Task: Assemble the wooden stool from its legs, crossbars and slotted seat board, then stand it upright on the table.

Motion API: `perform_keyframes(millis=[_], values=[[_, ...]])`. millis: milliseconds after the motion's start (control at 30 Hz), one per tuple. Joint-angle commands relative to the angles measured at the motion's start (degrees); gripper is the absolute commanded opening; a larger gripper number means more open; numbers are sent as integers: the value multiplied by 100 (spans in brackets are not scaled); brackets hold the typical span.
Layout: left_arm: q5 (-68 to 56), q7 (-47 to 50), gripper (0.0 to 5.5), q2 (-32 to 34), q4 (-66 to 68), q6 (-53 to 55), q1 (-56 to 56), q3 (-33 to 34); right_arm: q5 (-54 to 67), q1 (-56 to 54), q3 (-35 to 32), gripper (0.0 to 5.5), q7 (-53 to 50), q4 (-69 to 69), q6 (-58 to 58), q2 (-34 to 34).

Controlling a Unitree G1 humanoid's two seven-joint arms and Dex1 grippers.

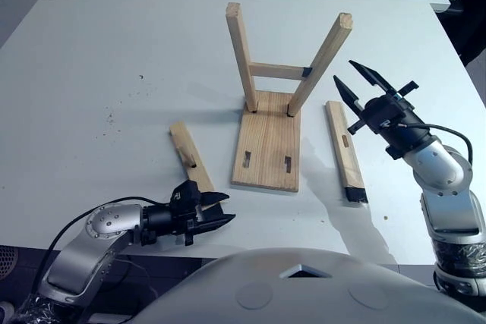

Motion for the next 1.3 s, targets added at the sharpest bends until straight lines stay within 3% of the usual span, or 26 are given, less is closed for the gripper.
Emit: perform_keyframes(millis=[33,433,567,633,767,1300], values=[[402,-147,236,297,776,-132,-170,215,-15,62,-41,158,-85,-77,98,84],[345,-664,236,840,1662,-351,-1330,1009,-217,153,55,158,-195,-133,81,186],[-212,-420,236,744,1225,215,-1649,1586,-213,157,-8,158,-188,-119,70,170],[-343,-317,262,735,1079,469,-1781,1696,-232,186,-29,158,-203,-132,73,175],[75,40,335,549,1361,465,-1953,1493,-303,161,28,158,-210,-91,35,182],[723,647,339,-258,1839,413,-1986,885,-237,-9,59,158,-136,7,32,166]])
